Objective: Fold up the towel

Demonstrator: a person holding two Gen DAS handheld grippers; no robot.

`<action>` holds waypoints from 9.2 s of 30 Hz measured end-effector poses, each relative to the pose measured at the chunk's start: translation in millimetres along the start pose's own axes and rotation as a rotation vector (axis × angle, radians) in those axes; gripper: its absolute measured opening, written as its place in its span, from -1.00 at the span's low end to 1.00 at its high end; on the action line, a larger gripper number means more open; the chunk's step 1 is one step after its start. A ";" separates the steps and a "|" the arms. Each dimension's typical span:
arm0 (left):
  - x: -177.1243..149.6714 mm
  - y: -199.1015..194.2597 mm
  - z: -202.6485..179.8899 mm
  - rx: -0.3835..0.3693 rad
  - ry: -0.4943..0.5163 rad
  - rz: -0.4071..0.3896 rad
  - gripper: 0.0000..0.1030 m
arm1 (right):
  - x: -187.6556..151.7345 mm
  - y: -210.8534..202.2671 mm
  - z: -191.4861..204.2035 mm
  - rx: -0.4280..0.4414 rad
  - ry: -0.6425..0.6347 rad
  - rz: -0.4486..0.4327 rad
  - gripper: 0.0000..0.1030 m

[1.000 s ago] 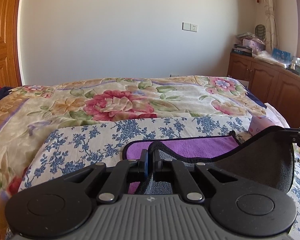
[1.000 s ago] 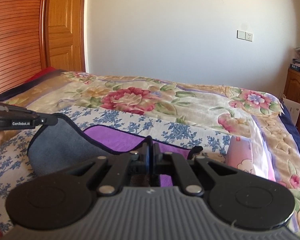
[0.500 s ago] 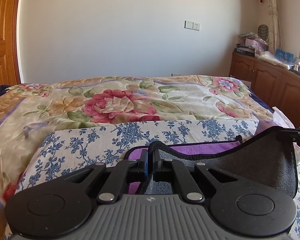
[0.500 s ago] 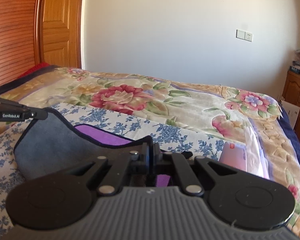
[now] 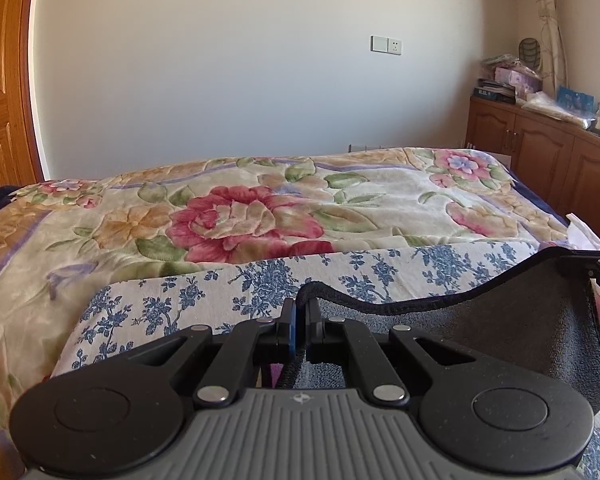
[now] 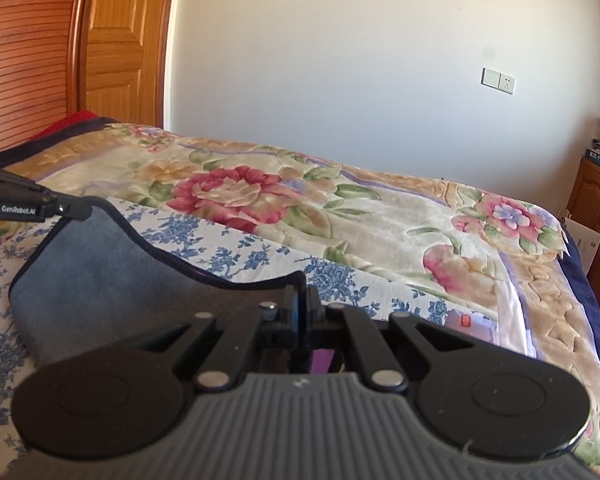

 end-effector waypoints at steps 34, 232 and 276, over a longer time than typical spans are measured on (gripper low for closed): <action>-12.7 65.9 14.5 0.049 0.028 0.081 -0.90 | -30.8 63.3 -8.8 -0.058 -0.055 0.140 -0.92; -127.4 -322.2 -61.6 0.222 0.023 -0.231 1.00 | -74.1 -285.7 61.2 -0.204 0.266 -0.175 1.00; -128.0 -323.3 -61.7 0.222 0.024 -0.238 1.00 | -74.1 -285.5 61.4 -0.204 0.266 -0.174 1.00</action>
Point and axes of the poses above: each gripper's, at about its wrist camera, not at the fingertips, and y roughly the way its jaws point, z to its left, x to its top, the point moved 5 cm from there along y, roughly the way its jaws point, and after that the axes turned 3 degrees about -x, right-handed, at the moved point
